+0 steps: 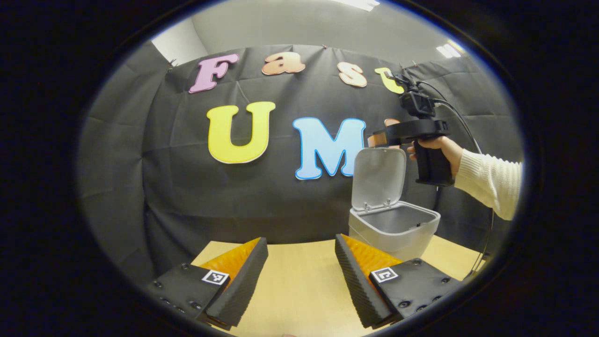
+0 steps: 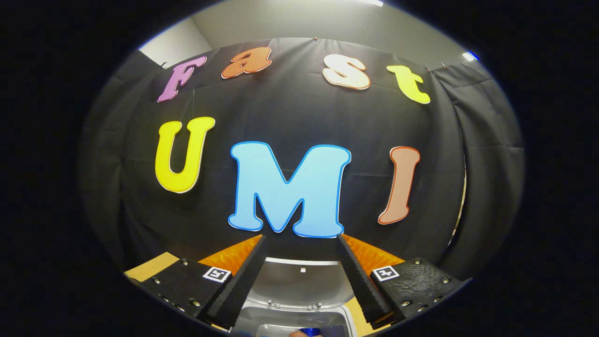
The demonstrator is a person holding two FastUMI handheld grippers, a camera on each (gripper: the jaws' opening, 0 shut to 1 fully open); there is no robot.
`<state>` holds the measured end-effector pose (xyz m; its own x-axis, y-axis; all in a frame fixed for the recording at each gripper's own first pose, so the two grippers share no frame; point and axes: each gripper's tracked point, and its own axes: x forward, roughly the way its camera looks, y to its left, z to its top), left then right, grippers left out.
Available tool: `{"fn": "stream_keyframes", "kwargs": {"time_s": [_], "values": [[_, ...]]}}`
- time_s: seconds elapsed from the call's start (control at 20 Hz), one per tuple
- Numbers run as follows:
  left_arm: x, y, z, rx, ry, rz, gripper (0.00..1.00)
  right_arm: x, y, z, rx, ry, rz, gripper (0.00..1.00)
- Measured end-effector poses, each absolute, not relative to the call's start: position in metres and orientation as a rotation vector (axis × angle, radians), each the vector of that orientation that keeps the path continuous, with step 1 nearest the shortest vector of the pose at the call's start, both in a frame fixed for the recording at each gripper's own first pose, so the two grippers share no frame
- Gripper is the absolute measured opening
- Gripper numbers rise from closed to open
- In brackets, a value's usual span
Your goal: Press the lid of the desktop garbage bin to open it, pick up the crumpled paper on the desktop and throw it into the bin, then pick up the pop can on the desktop and drop it into the bin, and finally close the garbage bin lid.
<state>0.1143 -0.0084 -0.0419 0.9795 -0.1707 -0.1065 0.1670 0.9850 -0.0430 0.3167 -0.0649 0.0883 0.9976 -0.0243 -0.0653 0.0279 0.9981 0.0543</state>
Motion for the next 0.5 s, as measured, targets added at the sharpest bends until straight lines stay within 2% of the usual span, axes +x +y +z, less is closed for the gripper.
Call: {"fn": "stream_keyframes", "kwargs": {"time_s": [0.2, 0.5], "values": [[0.111, -0.008, -0.044, -0.053, 0.1, -0.144, 0.95, 0.305, -0.064, 0.083, 0.093, 0.069, -0.004, 0.97], [0.093, -0.011, -0.05, -0.059, 0.082, -0.129, 0.95, 0.266, -0.061, 0.07, 0.137, 0.083, 0.037, 0.95]]}}
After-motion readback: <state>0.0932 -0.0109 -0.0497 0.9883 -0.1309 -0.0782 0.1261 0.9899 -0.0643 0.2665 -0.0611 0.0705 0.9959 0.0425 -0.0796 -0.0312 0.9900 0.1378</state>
